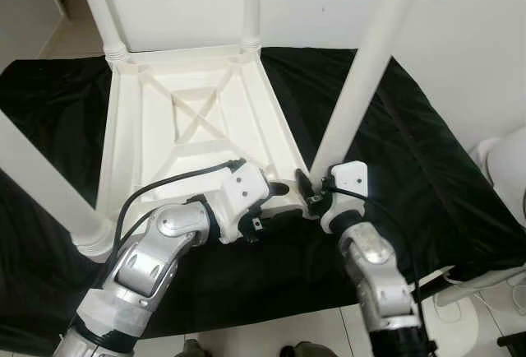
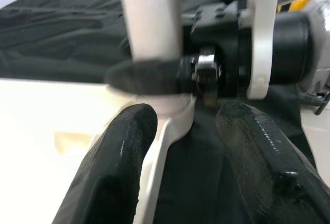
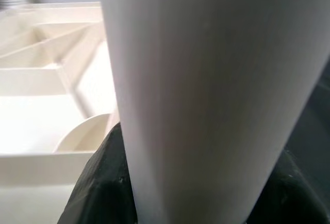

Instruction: Building children table

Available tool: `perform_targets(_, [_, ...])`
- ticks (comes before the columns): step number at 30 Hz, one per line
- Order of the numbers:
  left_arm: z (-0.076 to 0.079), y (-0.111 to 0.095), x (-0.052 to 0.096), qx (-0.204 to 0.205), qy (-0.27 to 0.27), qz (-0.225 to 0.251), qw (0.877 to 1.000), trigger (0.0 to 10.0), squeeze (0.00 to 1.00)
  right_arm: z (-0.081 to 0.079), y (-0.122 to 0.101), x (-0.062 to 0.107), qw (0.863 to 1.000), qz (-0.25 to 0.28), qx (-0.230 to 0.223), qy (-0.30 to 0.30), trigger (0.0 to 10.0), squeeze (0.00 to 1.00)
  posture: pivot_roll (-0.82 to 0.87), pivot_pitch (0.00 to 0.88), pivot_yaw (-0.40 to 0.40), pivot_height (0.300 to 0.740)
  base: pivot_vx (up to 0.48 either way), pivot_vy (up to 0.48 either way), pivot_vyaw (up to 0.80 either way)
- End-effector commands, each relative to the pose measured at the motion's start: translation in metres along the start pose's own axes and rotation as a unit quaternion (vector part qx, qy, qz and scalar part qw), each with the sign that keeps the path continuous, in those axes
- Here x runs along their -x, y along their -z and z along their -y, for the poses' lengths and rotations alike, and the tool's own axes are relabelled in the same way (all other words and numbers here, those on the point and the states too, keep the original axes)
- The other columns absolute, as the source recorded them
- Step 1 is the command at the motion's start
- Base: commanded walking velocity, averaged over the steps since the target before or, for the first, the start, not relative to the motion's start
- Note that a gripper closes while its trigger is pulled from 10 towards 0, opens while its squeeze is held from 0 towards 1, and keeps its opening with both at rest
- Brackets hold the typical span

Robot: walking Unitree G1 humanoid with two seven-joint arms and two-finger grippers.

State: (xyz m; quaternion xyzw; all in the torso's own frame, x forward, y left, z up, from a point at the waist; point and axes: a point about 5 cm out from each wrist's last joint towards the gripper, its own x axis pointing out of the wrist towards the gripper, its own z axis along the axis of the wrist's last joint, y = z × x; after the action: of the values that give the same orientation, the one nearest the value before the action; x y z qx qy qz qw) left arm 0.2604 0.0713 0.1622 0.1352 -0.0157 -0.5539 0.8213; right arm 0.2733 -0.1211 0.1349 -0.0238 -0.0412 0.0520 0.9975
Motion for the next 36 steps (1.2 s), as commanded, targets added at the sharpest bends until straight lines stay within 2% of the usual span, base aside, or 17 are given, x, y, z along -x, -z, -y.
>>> perform_targets(1, [0.001, -0.001, 0.001, 0.002, 0.003, 0.002, 1.0, 10.0, 0.0, 0.006, -0.003, 0.003, 0.999, 0.004, 0.01, 0.043, 10.0, 0.0, -0.12, 0.051, 0.018, 0.74, 0.0, 0.0, 0.0])
perform_targets(3, [0.001, -0.001, 0.001, 0.002, 0.005, 0.003, 1.0, 10.0, 0.0, 0.0, -0.004, 0.003, 0.999, 0.006, 0.011, 0.03, 10.0, 0.0, -0.12, 0.05, 0.023, 0.74, 0.0, 0.0, 0.0])
perform_targets(13, [0.0, -0.002, 0.0, -0.003, 0.01, 0.002, 1.0, 10.0, 0.0, -0.006, -0.003, 0.003, 1.0, -0.005, -0.004, 0.008, 10.0, 0.0, -0.12, 0.042, 0.026, 0.74, 0.0, 0.0, 0.0])
perform_targets(14, [0.0, -0.002, 0.0, -0.003, 0.01, 0.002, 1.0, 10.0, 0.0, -0.007, -0.004, 0.004, 1.0, -0.004, -0.009, -0.004, 10.0, 1.0, -0.12, 0.041, 0.024, 0.74, 0.0, 0.0, 0.0])
perform_targets(16, [0.001, -0.002, 0.0, -0.002, 0.009, 0.003, 1.0, 10.0, 0.0, -0.008, -0.004, 0.004, 0.999, -0.005, -0.029, -0.031, 10.0, 1.0, -0.12, 0.042, 0.023, 0.74, 0.0, 0.0, 0.0])
perform_targets(20, [0.001, -0.002, 0.0, -0.001, 0.009, 0.003, 1.0, 10.0, 0.0, -0.004, -0.006, 0.004, 0.998, 0.0, -0.029, -0.054, 10.0, 1.0, -0.12, 0.043, 0.019, 0.74, 0.0, 0.0, 0.0])
perform_targets(21, [0.003, -0.002, -0.001, 0.0, 0.009, 0.004, 1.0, 10.0, 0.0, 0.011, -0.007, 0.004, 0.995, 0.007, -0.007, -0.096, 10.0, 1.0, -0.12, 0.043, 0.016, 0.74, 0.0, 0.0, 0.0])
perform_targets(22, [0.003, -0.002, -0.001, 0.0, 0.009, 0.004, 1.0, 10.0, 0.0, 0.011, -0.007, 0.004, 0.995, 0.007, -0.007, -0.096, 10.0, 1.0, -0.12, 0.043, 0.016, 0.74, 0.0, 0.0, 0.0])
perform_targets(23, [0.003, -0.002, -0.002, 0.001, 0.009, 0.005, 1.0, 10.0, 0.0, 0.017, -0.006, 0.005, 0.993, 0.006, -0.005, -0.12, 10.0, 0.17, -0.12, 0.043, 0.016, 0.74, 0.0, 0.0, 0.0])
perform_targets(25, [0.004, -0.002, -0.002, 0.001, 0.009, 0.005, 1.0, 10.0, 0.0, 0.022, -0.006, 0.005, 0.99, 0.005, 0.006, -0.14, 10.0, 0.17, -0.13, 0.044, 0.017, 0.74, 0.0, 0.0, 0.0])
perform_targets(26, [0.004, -0.002, -0.002, 0.002, 0.009, 0.006, 1.0, 10.0, 0.0, 0.025, -0.006, 0.007, 0.985, 0.0, 0.013, -0.174, 10.0, 0.0, -0.13, 0.044, 0.017, 0.74, 0.0, 0.0, 0.0])
perform_targets(27, [0.004, -0.002, -0.002, 0.002, 0.009, 0.006, 1.0, 10.0, 0.0, 0.025, -0.006, 0.007, 0.985, 0.0, 0.013, -0.174, 10.0, 0.0, -0.13, 0.044, 0.017, 0.74, 0.0, 0.0, 0.0])
perform_targets(29, [0.005, -0.002, -0.003, 0.003, 0.01, 0.007, 1.0, 10.0, 0.0, 0.031, -0.005, 0.009, 0.974, -0.005, 0.026, -0.226, 10.0, 0.0, -0.13, 0.046, 0.019, 0.74, 0.0, 0.0, 0.0])
perform_targets(31, [0.005, -0.002, -0.003, 0.003, 0.01, 0.007, 1.0, 10.0, 0.0, 0.033, -0.006, 0.009, 0.97, -0.004, 0.028, -0.243, 10.0, 0.0, -0.13, 0.046, 0.019, 0.74, 0.0, 0.0, 0.0])
perform_targets(33, [0.003, -0.003, -0.003, 0.001, 0.008, 0.007, 1.0, 10.0, 0.0, 0.04, -0.008, 0.005, 0.957, -0.005, 0.038, -0.287, 10.0, 0.0, -0.12, 0.05, 0.027, 0.74, 0.0, 0.0, 0.0])
perform_targets(34, [0.003, -0.003, -0.003, 0.001, 0.008, 0.007, 1.0, 10.0, 0.0, 0.04, -0.008, 0.005, 0.957, -0.005, 0.038, -0.287, 10.0, 0.0, -0.12, 0.05, 0.027, 0.74, 0.0, 0.0, 0.0])
perform_targets(36, [0.002, -0.004, -0.003, 0.001, 0.006, 0.008, 1.0, 10.0, 0.0, 0.045, -0.01, -0.001, 0.947, -0.008, 0.038, -0.318, 10.0, 0.0, -0.12, 0.05, 0.028, 0.74, 0.0, 0.0, 0.0])
